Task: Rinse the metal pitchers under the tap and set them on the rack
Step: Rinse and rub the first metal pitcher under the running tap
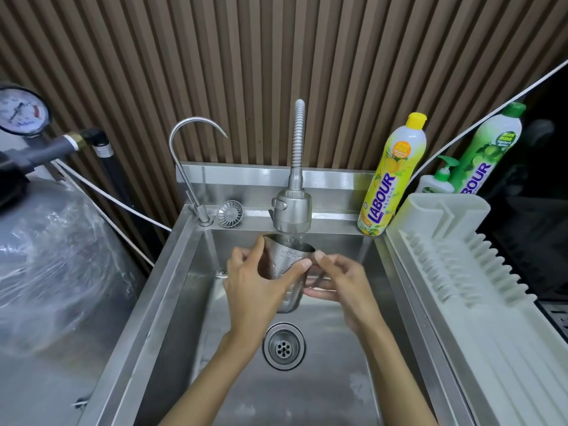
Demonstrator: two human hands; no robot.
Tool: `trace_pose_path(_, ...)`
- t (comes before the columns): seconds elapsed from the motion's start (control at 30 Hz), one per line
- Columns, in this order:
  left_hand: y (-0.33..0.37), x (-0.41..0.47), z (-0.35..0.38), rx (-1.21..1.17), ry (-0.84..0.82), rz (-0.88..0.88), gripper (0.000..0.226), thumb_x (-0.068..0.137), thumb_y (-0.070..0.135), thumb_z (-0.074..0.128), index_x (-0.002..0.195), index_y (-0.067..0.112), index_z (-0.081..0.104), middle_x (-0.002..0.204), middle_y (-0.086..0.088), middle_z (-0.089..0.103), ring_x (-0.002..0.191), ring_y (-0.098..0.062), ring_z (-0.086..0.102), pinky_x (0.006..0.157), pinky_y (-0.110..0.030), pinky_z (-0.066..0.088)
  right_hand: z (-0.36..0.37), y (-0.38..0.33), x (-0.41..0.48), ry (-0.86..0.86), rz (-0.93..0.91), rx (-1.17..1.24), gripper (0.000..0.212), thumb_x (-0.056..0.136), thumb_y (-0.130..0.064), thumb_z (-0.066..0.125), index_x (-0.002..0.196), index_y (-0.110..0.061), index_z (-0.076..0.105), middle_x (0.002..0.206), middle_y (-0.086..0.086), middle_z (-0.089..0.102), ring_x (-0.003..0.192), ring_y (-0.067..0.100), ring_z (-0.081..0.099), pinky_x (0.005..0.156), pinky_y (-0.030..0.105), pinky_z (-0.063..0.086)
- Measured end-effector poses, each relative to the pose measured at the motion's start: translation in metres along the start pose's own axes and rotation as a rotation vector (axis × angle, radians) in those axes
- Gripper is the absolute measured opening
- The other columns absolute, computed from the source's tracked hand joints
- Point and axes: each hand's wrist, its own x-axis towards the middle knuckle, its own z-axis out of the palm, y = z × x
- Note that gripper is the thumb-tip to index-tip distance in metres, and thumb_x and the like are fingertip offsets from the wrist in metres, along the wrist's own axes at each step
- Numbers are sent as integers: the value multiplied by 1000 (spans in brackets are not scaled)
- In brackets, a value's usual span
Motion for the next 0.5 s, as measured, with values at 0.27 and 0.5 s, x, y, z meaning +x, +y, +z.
trace_pose_path(0.27,-8,8,22,-380,-201,-76,66,49,57,80,105,28,63,96,4,73,91,-10,69,87,-38,55,-5,-29,-5,242,-389,-716,10,87,-25,61,82,-20,55,82,-8,65,76,15,61,74,34,49)
trace_pose_path(0.5,-6,20,12,-256,-72,167,89,54,18,87,131,28,43,114,25,46,107,19,45,95,-6,37,8,13,14,-83,-116,209,15,87,-11,57,76,-9,46,107,6,66,95,20,65,95,33,51)
